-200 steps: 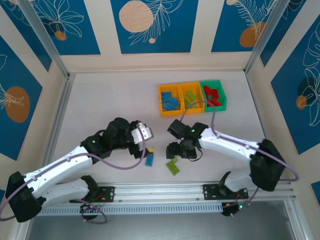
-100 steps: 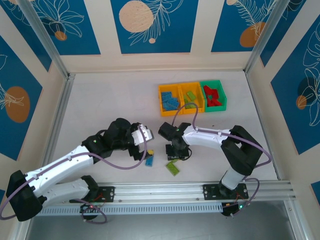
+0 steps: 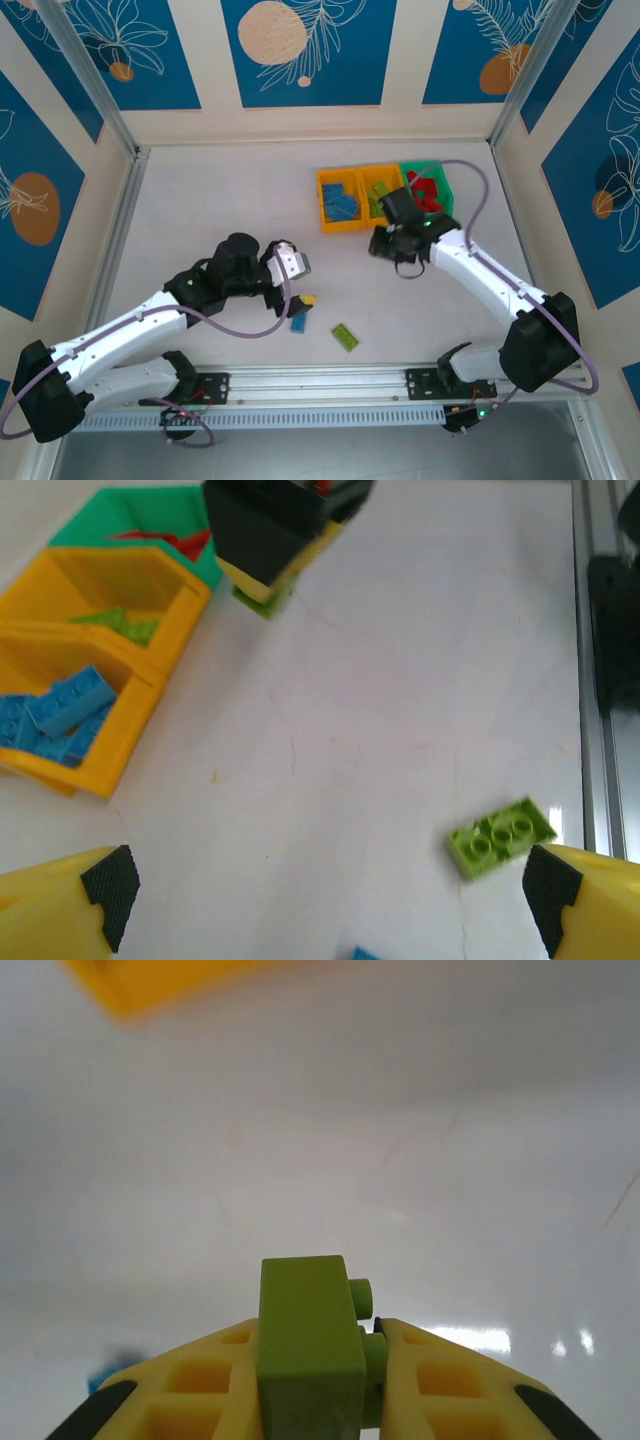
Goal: Sort the legos into containers by color
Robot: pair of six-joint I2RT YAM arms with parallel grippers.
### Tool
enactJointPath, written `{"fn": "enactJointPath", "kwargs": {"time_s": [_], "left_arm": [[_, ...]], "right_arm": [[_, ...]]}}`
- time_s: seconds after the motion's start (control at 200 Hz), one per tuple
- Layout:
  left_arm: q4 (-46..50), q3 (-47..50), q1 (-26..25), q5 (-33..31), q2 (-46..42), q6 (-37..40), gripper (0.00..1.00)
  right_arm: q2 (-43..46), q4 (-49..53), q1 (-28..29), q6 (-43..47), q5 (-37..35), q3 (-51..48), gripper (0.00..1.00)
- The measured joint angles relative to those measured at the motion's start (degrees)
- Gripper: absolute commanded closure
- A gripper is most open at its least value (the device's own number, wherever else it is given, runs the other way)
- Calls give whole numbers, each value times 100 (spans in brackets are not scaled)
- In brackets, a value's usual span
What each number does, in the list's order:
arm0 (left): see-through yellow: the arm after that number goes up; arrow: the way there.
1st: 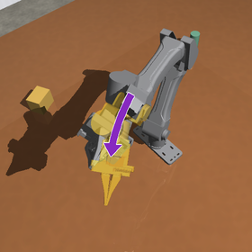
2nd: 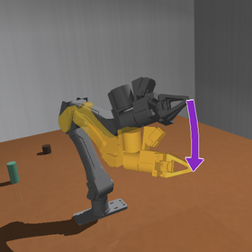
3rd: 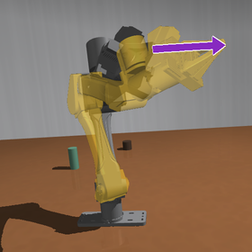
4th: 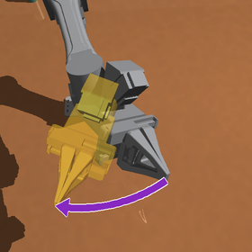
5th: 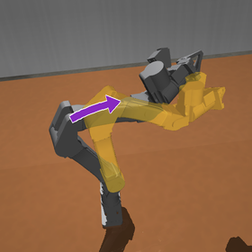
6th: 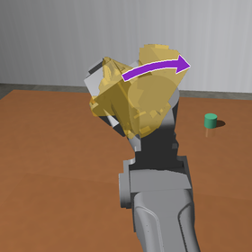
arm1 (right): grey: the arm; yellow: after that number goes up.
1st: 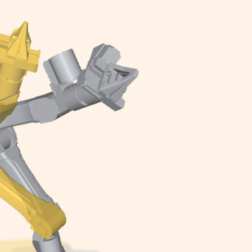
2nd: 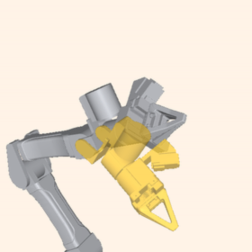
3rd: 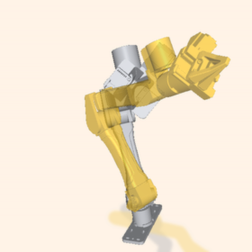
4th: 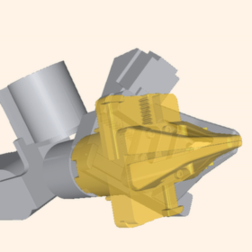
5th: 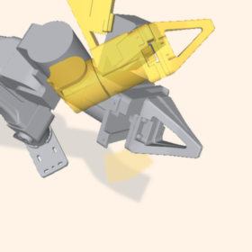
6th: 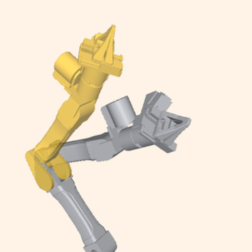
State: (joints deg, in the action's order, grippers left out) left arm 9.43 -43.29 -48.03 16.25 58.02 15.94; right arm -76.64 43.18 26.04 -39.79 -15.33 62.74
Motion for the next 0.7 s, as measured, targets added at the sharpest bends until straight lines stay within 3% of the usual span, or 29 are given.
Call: {"fn": "enactJointPath", "kwargs": {"time_s": [0.155,0.345,0.4,0.49,0.585,0.7], "left_arm": [[-767,-2,0,-42,293,-691,0],[-1469,-2,0,-142,496,-1370,0],[-1582,-2,-2,-184,496,-1462,0],[-1659,-4,-2,-256,494,-1532,0],[-1600,-15,-2,-326,483,-1541,0],[-1432,-50,-7,-433,437,-1458,0]], "right_arm": [[-754,-420,-1023,605,74,1075,74],[-2538,-769,-1554,984,345,2691,72],[-3062,-726,-1598,1032,422,3152,67],[-3818,-542,-1609,1099,511,3901,45],[-4288,-212,-1609,1154,529,4503,41],[-4168,81,-1587,1137,522,4494,40]]}}
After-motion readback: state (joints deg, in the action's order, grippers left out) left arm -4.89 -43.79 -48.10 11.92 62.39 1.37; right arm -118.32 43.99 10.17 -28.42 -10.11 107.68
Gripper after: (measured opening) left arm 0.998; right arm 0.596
